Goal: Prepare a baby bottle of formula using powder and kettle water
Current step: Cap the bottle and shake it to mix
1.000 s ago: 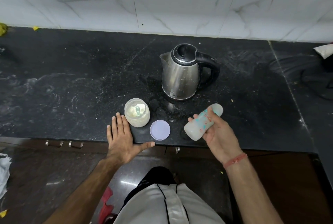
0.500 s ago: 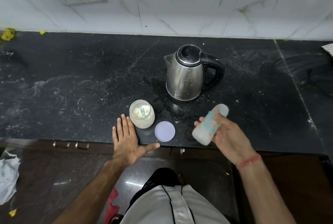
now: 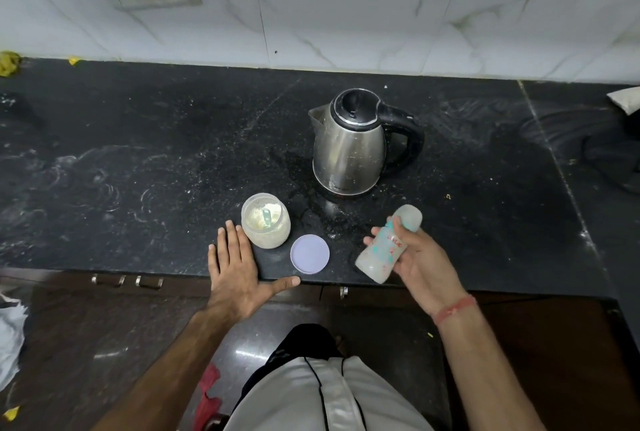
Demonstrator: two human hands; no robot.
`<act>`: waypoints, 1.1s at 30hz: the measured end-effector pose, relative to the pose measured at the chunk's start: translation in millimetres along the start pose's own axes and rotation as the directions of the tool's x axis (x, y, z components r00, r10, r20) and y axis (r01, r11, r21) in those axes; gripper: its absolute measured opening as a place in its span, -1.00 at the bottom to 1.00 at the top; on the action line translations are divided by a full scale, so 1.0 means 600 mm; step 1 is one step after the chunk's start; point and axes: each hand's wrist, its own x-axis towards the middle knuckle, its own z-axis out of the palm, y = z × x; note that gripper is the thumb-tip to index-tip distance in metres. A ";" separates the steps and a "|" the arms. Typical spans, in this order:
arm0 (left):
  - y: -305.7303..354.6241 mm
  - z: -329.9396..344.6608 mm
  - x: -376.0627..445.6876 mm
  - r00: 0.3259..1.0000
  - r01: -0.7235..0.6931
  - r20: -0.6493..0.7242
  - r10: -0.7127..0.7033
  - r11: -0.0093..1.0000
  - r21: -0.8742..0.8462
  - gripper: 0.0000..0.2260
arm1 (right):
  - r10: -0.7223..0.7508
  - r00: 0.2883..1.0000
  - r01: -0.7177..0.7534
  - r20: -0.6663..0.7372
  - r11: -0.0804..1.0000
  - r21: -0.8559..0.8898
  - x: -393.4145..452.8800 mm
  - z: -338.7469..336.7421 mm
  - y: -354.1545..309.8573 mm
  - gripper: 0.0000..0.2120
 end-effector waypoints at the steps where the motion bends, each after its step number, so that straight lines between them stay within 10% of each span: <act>1: 0.000 -0.001 0.000 1.000 0.000 0.002 0.000 1.000 -0.002 0.58 | -0.057 0.996 0.055 -0.063 0.998 -0.035 0.002 -0.004 -0.001 -0.62; 4: 0.000 -0.001 0.000 1.000 0.007 0.008 -0.007 1.000 -0.005 0.58 | -0.112 0.983 0.118 -0.146 0.992 0.034 0.008 -0.023 -0.015 -0.64; 8: -0.001 0.000 0.000 1.000 -0.008 0.007 0.008 1.000 -0.018 0.58 | 0.130 0.984 -0.090 0.122 0.954 -0.287 -0.008 -0.032 -0.050 -0.56; 19: 0.000 -0.002 0.001 1.000 -0.006 0.005 0.006 1.000 -0.025 0.60 | 0.036 0.990 -0.053 0.138 0.991 0.120 0.004 -0.019 -0.030 -0.63; 22: -0.001 -0.006 0.000 1.000 -0.011 0.018 0.011 1.000 -0.020 0.59 | 0.166 0.966 -0.148 0.200 0.984 -0.101 0.005 -0.015 -0.021 -0.62; 27: 0.000 -0.007 -0.002 1.000 -0.014 0.024 0.015 1.000 -0.023 0.58 | 0.042 0.999 -0.042 0.006 0.965 0.257 0.017 0.013 -0.003 -0.76; 30: -0.001 -0.007 0.001 1.000 -0.008 0.020 0.009 1.000 -0.016 0.58 | 0.040 0.990 -0.059 0.135 0.989 0.138 0.008 0.007 -0.012 -0.73; 33: -0.001 -0.004 -0.002 1.000 -0.003 0.012 0.003 1.000 -0.004 0.58 | -0.075 0.988 0.001 0.137 0.882 0.472 0.000 -0.006 -0.036 -0.74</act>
